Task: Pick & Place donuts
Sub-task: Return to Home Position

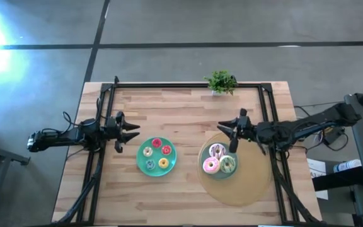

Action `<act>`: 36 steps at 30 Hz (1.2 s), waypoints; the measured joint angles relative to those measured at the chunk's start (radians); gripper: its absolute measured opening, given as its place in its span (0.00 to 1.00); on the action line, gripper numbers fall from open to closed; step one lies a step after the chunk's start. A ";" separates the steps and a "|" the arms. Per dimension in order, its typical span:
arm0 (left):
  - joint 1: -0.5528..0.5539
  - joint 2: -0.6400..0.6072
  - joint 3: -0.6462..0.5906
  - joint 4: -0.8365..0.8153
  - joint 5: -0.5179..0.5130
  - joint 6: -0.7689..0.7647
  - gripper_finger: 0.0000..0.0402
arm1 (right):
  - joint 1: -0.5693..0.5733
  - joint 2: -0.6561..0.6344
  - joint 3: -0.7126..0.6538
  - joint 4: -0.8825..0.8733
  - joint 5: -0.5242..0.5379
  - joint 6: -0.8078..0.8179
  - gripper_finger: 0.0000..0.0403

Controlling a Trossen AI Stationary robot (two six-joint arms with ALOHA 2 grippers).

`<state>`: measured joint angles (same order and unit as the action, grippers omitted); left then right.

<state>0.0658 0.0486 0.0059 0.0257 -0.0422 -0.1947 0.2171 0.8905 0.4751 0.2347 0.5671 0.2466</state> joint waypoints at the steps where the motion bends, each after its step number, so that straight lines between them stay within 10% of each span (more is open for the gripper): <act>1: 0.000 0.000 0.000 0.000 0.000 0.000 0.32 | 0.001 -0.013 -0.020 0.005 0.000 0.013 0.21; 16: 0.000 0.000 0.000 0.000 0.000 0.000 0.32 | -0.034 -0.539 -0.349 0.060 -0.002 0.119 0.17; 25: 0.000 0.000 0.000 0.000 0.000 0.000 0.32 | -0.167 -0.672 -0.411 0.098 -0.354 0.004 0.18; 36: 0.000 0.000 0.000 0.000 0.000 0.000 0.32 | -0.179 -0.857 -0.467 -0.071 -0.366 -0.075 0.21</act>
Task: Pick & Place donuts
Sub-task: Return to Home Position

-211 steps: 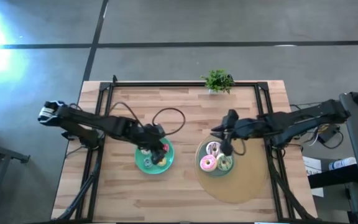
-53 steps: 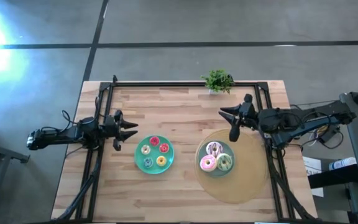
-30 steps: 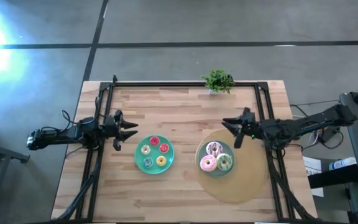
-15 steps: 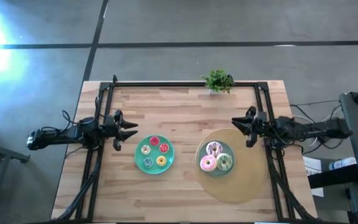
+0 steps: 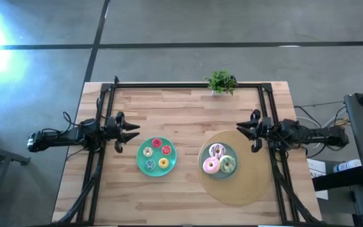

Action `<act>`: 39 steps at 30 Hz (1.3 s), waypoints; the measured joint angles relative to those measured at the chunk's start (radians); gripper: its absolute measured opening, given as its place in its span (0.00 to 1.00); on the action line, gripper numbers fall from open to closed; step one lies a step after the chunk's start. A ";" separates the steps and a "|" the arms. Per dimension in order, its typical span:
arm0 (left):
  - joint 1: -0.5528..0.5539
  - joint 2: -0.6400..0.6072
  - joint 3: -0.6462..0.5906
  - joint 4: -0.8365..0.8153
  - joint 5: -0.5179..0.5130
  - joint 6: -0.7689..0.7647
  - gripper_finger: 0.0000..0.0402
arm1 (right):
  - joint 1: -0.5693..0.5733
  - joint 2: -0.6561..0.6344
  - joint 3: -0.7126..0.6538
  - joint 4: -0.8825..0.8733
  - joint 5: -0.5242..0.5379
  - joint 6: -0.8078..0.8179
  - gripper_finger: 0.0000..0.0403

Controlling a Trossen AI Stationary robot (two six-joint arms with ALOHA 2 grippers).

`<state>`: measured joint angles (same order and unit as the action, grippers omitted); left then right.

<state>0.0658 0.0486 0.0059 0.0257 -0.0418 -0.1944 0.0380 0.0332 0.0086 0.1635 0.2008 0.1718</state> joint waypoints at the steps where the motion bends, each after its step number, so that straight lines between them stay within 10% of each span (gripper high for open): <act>1: 0.000 0.000 0.000 0.000 0.000 0.000 0.32 | 0.000 -0.020 0.000 -0.028 0.000 0.000 0.21; 15: 0.000 0.000 0.000 0.000 0.000 0.000 0.32 | 0.058 -0.033 0.000 -0.123 -0.001 -0.236 0.17; 39: 0.000 0.000 0.000 0.001 0.000 0.000 0.32 | 0.077 -0.030 0.000 -0.123 0.000 -0.122 0.19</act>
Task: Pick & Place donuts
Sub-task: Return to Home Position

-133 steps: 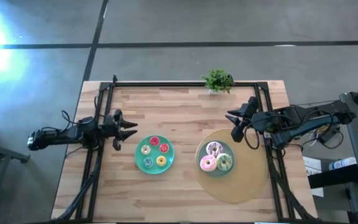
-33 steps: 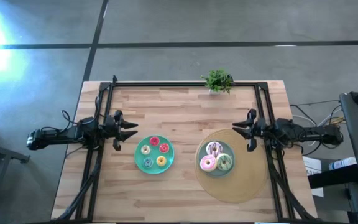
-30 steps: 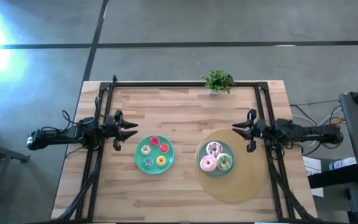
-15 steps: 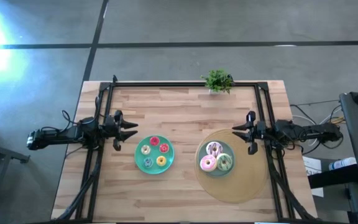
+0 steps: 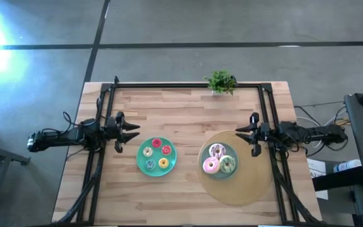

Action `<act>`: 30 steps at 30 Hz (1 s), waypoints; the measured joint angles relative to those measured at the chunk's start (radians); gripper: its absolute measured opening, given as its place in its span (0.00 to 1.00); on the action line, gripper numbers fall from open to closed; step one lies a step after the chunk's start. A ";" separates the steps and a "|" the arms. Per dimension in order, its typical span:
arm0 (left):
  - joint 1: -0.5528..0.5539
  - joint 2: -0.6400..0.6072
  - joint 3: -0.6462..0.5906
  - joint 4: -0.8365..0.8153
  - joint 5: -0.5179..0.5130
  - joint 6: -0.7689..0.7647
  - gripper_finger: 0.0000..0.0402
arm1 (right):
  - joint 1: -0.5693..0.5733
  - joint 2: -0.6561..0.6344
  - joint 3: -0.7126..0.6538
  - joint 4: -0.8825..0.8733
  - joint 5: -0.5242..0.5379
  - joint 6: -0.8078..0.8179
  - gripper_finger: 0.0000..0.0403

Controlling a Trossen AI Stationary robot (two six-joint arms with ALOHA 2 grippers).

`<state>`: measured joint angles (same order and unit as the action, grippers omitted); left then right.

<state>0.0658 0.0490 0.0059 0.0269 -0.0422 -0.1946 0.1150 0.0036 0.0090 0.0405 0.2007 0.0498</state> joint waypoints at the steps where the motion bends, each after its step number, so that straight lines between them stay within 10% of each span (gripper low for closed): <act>1: 0.000 0.000 0.000 0.000 0.000 0.000 0.32 | 0.000 0.000 0.000 0.000 0.000 0.000 0.18; 30: 0.000 0.000 0.000 0.001 0.000 0.000 0.32 | 0.000 -0.001 0.000 0.000 0.001 0.001 0.19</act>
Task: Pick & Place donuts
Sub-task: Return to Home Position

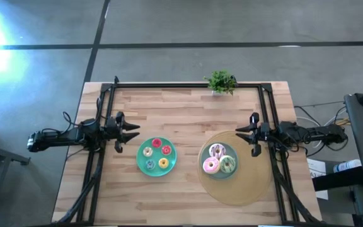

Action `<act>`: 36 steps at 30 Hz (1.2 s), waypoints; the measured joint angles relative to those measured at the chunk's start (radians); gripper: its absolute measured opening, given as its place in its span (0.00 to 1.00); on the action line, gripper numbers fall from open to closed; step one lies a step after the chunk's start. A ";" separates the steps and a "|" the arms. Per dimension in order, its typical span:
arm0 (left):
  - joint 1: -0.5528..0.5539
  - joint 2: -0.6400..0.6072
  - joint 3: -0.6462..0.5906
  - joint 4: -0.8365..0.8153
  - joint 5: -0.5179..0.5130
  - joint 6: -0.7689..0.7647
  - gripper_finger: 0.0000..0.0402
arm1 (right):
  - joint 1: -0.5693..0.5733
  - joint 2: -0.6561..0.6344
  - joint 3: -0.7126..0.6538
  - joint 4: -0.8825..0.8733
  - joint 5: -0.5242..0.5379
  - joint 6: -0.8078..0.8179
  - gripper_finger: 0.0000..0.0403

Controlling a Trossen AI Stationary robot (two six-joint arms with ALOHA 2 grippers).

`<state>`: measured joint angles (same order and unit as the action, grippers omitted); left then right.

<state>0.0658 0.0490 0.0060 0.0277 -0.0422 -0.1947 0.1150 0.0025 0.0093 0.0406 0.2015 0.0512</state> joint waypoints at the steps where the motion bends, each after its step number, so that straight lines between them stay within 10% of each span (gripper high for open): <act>1: 0.000 0.000 0.000 0.000 0.000 0.000 0.32 | 0.000 0.000 0.000 0.000 0.000 -0.001 0.18; 36: 0.000 0.000 0.000 0.000 0.000 0.000 0.32 | 0.000 0.001 0.000 0.000 0.000 -0.001 0.17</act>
<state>0.0658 0.0490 0.0063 0.0280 -0.0422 -0.1944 0.1150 0.0036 0.0093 0.0406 0.2016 0.0505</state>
